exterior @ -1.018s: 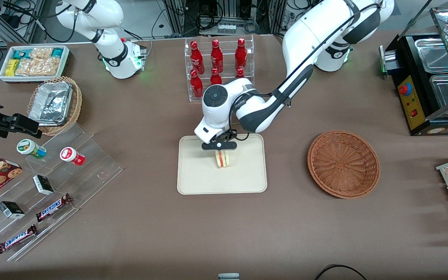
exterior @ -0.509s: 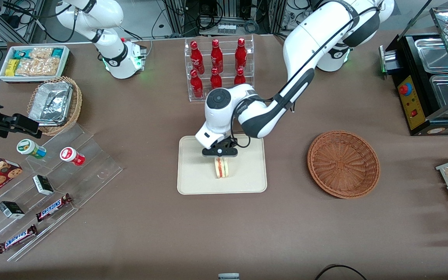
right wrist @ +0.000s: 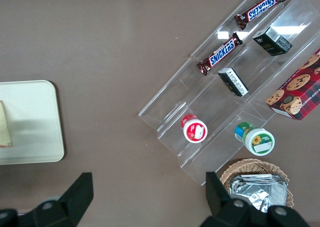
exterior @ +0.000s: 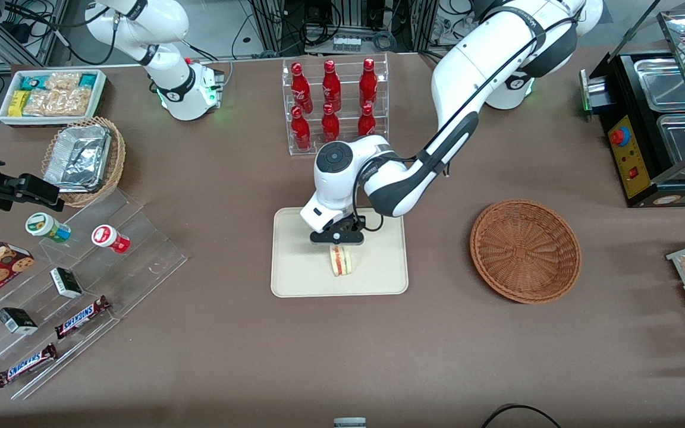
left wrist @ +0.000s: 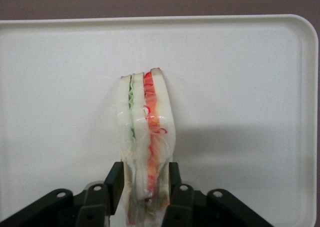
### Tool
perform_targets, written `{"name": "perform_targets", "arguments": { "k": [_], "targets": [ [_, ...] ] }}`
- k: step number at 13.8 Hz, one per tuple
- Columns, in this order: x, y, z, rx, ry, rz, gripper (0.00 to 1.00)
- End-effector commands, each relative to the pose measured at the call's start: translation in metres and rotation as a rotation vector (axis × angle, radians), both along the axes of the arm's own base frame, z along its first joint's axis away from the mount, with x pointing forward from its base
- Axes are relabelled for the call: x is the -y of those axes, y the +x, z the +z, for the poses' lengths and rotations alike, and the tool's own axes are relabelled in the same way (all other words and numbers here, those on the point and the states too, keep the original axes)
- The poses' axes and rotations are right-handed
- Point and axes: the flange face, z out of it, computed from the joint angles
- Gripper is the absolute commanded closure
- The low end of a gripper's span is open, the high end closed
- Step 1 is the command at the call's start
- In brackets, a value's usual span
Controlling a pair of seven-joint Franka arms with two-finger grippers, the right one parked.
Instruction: Place sandwich from basket to tray
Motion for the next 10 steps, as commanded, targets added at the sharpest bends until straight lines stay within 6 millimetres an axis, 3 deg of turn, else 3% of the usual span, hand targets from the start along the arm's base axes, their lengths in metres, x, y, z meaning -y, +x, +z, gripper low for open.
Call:
{"name": "perform_targets", "arguments": {
  "k": [1,3,5,10],
  "targets": [
    [0.004,0.005,0.028,0.039,-0.010,0.014,0.01],
    [-0.005,0.007,0.064,0.027,0.004,0.085,0.01],
    [-0.018,0.008,0.120,0.017,0.005,0.161,0.01],
    [-0.105,0.027,0.226,-0.006,0.101,0.402,0.01]
  ]
}}
